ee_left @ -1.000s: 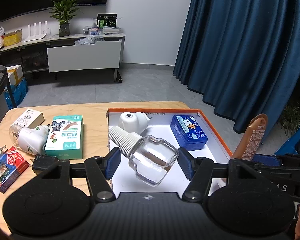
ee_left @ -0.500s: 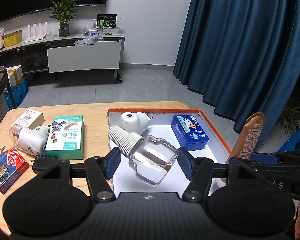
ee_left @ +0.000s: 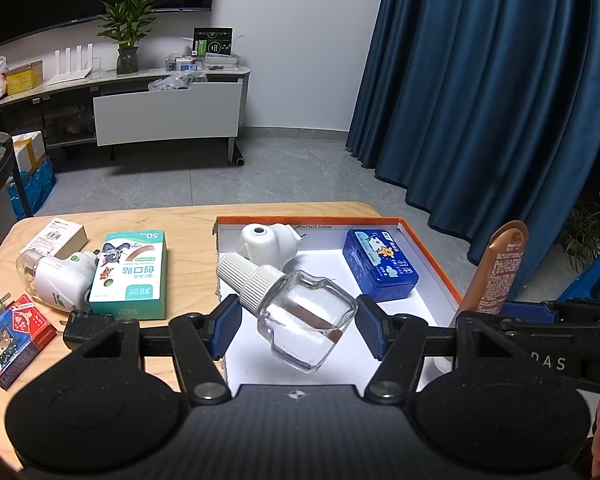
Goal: Organize rigid objects
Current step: 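Lift both held items above the white box and hold them there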
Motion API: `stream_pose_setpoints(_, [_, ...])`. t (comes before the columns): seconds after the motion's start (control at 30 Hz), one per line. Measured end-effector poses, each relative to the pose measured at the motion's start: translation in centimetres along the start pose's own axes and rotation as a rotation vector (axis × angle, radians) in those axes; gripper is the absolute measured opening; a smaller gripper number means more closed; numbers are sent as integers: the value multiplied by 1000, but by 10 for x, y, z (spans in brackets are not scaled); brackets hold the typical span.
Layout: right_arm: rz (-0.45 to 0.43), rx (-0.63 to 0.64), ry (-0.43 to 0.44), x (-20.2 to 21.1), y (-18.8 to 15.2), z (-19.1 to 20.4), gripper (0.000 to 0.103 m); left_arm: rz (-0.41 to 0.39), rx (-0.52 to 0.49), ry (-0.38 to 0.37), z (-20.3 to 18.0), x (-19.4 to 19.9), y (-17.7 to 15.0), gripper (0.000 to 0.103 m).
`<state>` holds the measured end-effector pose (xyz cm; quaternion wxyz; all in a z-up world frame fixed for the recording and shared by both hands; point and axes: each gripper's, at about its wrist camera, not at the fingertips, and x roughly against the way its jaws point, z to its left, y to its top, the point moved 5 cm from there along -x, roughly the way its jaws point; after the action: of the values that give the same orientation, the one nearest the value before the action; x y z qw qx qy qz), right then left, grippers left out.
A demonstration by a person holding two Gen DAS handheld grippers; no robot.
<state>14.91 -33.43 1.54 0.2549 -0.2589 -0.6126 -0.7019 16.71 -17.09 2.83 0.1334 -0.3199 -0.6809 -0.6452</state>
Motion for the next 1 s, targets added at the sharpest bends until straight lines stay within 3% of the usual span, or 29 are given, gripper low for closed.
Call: stream_pose_setpoints(1.0, [1, 6, -1, 2, 4, 2, 47, -4, 2, -3, -1, -1, 1, 63])
